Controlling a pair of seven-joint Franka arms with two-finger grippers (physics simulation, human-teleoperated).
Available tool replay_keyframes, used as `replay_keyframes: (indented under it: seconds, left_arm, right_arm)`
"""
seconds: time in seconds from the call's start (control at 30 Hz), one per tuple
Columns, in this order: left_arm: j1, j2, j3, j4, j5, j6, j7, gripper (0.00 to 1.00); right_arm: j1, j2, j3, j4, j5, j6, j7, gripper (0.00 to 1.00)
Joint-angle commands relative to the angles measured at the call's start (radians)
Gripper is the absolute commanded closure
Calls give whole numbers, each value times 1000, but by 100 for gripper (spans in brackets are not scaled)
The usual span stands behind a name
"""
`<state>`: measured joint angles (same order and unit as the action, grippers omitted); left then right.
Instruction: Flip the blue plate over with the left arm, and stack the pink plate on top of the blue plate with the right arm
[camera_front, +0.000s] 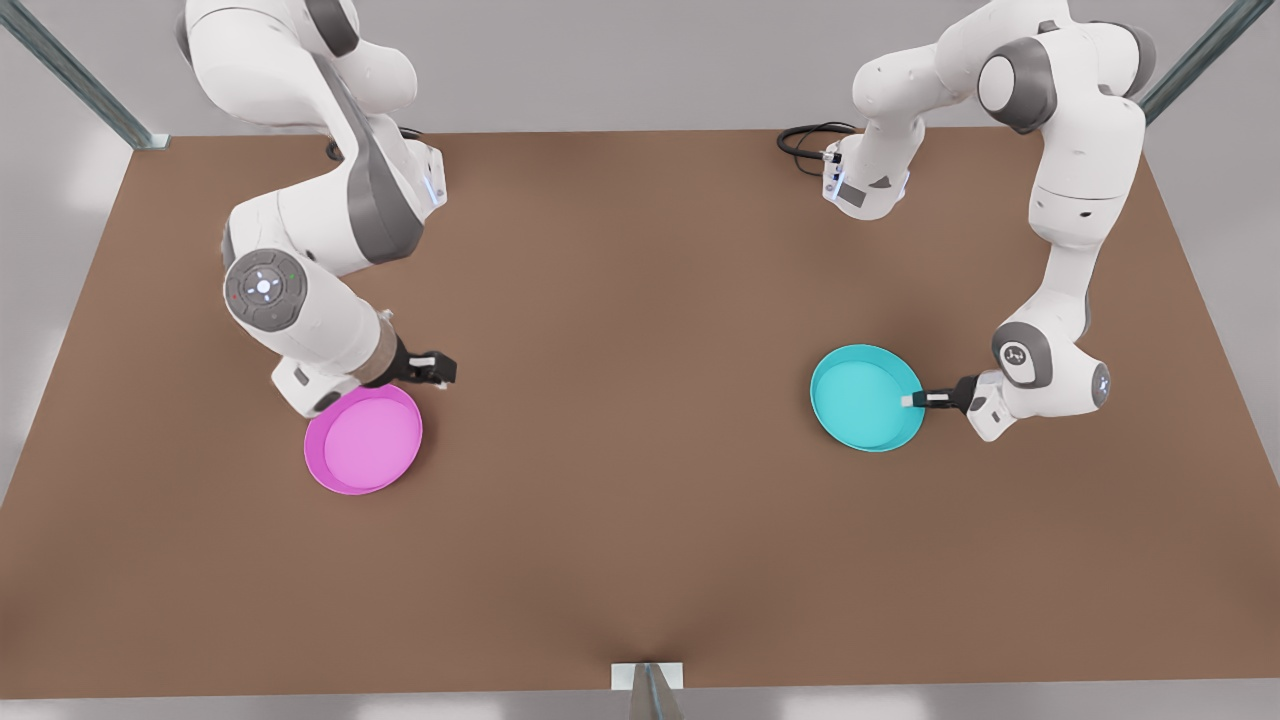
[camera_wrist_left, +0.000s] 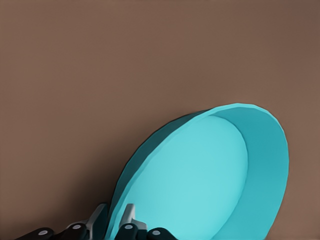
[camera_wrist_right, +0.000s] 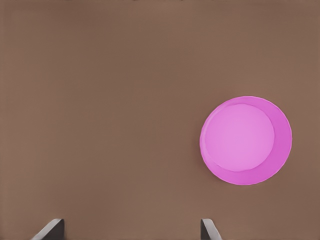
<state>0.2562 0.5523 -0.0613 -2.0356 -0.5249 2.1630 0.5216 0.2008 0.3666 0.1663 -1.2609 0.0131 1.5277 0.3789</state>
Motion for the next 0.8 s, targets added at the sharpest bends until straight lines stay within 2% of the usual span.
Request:
replay_keyframes:
  seconds: [0.0,0.77]
  left_arm:
    - [0,0,0,0,2,0,0,66]
    - [2,-14,6,12,6,-54,2,77]
  right_arm:
    - [-3,0,-1,0,1,0,-3,0]
    - [0,2,1,2,-1,3,3,0]
